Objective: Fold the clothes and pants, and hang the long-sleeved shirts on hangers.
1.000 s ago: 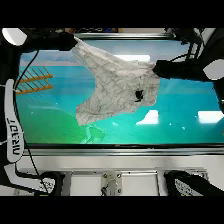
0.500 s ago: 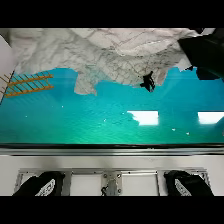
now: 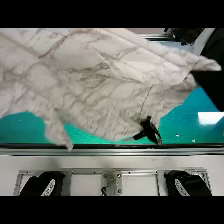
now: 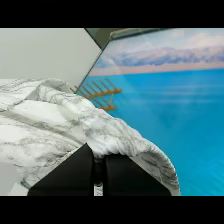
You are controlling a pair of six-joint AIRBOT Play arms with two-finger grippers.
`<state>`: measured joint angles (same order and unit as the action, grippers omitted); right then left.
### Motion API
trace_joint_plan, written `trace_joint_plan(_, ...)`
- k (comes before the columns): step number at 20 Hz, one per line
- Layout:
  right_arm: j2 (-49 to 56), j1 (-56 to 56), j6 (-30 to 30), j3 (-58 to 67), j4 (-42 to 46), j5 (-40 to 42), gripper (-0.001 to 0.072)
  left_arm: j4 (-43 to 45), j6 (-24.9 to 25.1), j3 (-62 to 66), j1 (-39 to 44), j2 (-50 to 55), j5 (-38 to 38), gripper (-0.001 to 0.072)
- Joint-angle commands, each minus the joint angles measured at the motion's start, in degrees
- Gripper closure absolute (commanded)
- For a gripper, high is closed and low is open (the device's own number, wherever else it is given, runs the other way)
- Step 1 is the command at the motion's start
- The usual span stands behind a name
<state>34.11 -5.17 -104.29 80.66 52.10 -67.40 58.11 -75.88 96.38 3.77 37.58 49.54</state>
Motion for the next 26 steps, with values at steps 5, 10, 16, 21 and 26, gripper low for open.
trace_joint_plan(5,12.59,-0.02,-6.51,-6.75,12.94,-16.74,0.0686,0.15,-0.02,-5.01,0.26,21.84,2.64,0.0696)
trace_joint_plan(10,32.87,0.09,-1.40,-9.81,19.06,-2.71,0.0686,0.37,5.27,0.63,5.57,48.81,-0.31,0.0696)
trace_joint_plan(16,45.11,0.09,-1.51,-9.81,18.67,26.43,0.0684,0.28,5.31,20.96,6.47,70.73,0.02,0.0696)
trace_joint_plan(21,44.26,1.64,-1.44,-8.68,18.69,35.26,0.0079,1.01,-1.29,18.21,3.08,67.54,1.77,0.0027)
trace_joint_plan(26,32.35,4.66,7.50,-8.79,18.86,27.54,0.0081,2.38,-6.16,9.38,-9.55,54.88,14.53,0.0034)
